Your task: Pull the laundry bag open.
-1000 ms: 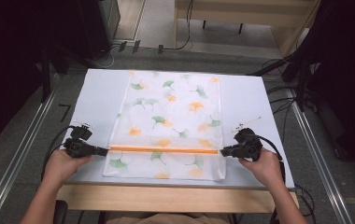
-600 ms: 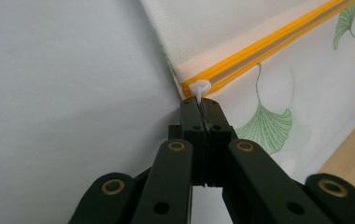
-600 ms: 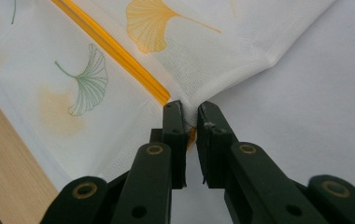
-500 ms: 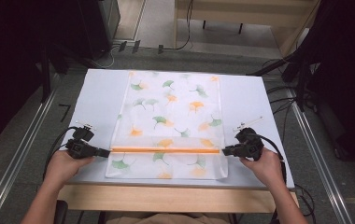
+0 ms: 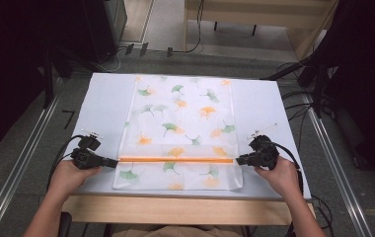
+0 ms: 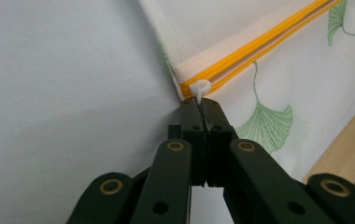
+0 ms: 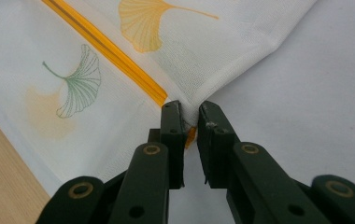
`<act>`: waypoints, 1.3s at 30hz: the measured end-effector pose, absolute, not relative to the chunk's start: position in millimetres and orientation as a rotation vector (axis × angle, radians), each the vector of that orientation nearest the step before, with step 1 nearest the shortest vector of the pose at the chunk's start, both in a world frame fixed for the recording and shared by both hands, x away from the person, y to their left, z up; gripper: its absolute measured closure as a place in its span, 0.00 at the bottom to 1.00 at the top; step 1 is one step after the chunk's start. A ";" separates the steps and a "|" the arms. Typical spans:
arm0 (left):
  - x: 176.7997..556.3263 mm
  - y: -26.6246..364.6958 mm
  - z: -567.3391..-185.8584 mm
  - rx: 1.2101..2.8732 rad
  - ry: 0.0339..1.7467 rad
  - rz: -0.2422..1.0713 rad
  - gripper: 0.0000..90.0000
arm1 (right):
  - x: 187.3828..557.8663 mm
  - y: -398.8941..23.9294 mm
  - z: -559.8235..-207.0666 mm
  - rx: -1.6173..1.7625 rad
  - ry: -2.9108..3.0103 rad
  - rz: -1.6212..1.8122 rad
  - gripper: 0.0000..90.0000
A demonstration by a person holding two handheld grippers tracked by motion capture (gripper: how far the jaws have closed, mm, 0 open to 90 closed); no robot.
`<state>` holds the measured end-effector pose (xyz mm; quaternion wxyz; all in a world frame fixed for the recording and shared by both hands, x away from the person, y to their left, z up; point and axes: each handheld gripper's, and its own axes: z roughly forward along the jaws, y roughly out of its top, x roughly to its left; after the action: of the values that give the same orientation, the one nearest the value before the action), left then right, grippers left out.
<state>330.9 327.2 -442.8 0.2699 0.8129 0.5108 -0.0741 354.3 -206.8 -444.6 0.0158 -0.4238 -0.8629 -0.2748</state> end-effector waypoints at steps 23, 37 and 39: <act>331.9 329.1 -442.6 2.155 1.382 -0.214 0.85 | 355.9 -206.2 -456.0 -1.314 -2.703 -0.825 0.81; 331.2 329.5 -431.7 2.041 1.359 -0.074 0.51 | 358.4 -222.2 -444.3 -1.402 -2.647 -1.062 0.60; 331.3 330.1 -431.0 2.037 1.355 -0.053 0.47 | 358.0 -222.4 -442.6 -1.391 -2.656 -1.091 0.59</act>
<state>331.3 330.1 -431.0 0.3405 0.7827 0.5206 -0.0203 358.0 -222.4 -442.6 -0.0243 -0.4358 -0.8323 -0.3417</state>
